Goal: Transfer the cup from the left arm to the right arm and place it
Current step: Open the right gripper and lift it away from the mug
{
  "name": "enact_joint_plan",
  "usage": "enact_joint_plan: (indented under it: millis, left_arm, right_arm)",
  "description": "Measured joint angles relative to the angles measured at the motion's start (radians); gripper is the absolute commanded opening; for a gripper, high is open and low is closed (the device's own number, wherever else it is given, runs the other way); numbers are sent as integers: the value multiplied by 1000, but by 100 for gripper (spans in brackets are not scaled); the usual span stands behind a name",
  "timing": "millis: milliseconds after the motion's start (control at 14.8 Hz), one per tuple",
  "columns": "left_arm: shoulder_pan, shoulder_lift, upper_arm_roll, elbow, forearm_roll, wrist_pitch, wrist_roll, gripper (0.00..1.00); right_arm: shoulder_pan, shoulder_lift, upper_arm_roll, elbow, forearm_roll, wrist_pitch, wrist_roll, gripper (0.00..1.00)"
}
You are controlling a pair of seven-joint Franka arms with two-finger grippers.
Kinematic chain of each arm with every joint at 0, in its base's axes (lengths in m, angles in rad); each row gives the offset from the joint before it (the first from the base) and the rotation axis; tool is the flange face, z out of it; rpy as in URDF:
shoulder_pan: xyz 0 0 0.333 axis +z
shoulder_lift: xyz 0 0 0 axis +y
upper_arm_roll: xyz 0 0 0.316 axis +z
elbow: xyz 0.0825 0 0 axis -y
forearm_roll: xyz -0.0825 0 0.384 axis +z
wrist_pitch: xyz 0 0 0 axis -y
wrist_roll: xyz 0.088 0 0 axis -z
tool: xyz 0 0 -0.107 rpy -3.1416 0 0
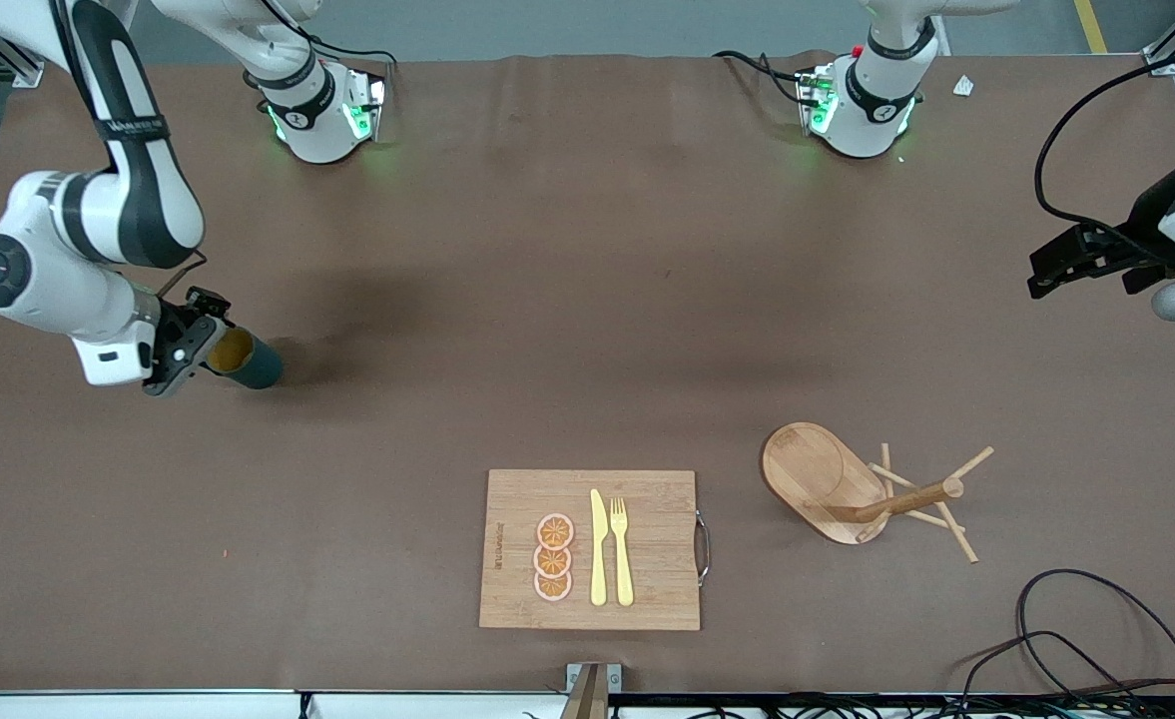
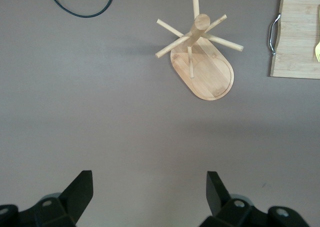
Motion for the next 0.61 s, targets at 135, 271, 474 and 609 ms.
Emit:
enact_joint_plan:
  millis: [135, 271, 474, 609]
  left_arm:
    - [0, 0, 0, 0, 0, 0, 0, 100]
    - [0, 0, 0, 0, 0, 0, 0, 100]
    - [0, 0, 0, 0, 0, 0, 2, 100]
    - [0, 0, 0, 0, -1, 0, 4, 100]
  right_arm:
    - [5, -15, 2, 70, 4, -101, 121, 100]
    - [13, -18, 4, 154, 4, -201, 235, 100]
    - [26, -19, 6, 272, 4, -328, 420, 100]
    - [33, -19, 6, 344, 4, -400, 570, 100]
